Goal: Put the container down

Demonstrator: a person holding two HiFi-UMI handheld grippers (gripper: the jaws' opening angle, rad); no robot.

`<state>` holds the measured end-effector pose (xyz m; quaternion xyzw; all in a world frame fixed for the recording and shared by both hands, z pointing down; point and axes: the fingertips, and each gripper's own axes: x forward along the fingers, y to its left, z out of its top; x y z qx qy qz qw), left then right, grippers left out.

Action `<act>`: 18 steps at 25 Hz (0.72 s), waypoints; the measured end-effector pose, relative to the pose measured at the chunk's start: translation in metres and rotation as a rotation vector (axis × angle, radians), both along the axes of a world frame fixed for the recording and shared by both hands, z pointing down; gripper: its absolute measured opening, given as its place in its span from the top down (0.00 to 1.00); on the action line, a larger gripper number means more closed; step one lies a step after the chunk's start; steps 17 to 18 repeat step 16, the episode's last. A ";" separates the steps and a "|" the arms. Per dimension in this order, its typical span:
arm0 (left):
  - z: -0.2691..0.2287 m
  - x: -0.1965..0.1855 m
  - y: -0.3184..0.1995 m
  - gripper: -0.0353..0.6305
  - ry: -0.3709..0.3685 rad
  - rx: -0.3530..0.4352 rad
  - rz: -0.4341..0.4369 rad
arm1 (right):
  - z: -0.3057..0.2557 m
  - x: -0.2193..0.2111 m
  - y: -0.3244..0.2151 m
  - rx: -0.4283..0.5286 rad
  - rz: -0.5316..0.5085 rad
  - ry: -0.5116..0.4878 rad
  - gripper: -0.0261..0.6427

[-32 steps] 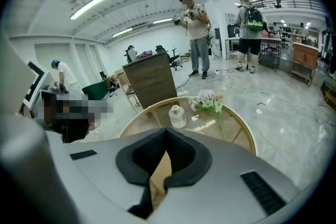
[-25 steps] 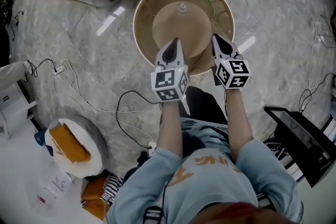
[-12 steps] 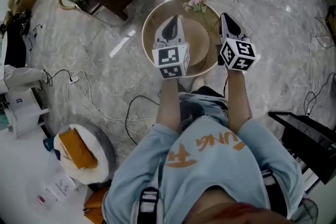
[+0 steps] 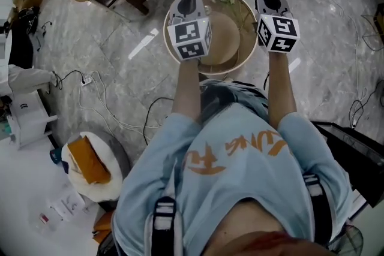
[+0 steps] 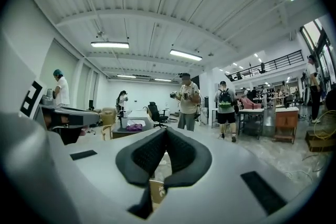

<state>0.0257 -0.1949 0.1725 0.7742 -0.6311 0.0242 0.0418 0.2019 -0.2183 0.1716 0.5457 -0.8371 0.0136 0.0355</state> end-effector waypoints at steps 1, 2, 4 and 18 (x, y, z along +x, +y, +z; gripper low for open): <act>-0.004 0.000 -0.002 0.91 -0.002 0.008 0.000 | -0.003 0.001 -0.002 0.009 0.000 -0.004 0.94; -0.007 0.000 -0.003 0.91 -0.003 0.015 0.001 | -0.006 0.001 -0.004 0.016 0.000 -0.007 0.94; -0.010 0.000 -0.004 0.91 -0.005 0.022 0.002 | -0.009 0.001 -0.005 0.023 -0.004 -0.011 0.94; -0.010 0.003 -0.007 0.91 -0.005 0.013 -0.001 | -0.015 -0.001 -0.009 0.035 -0.030 -0.021 0.94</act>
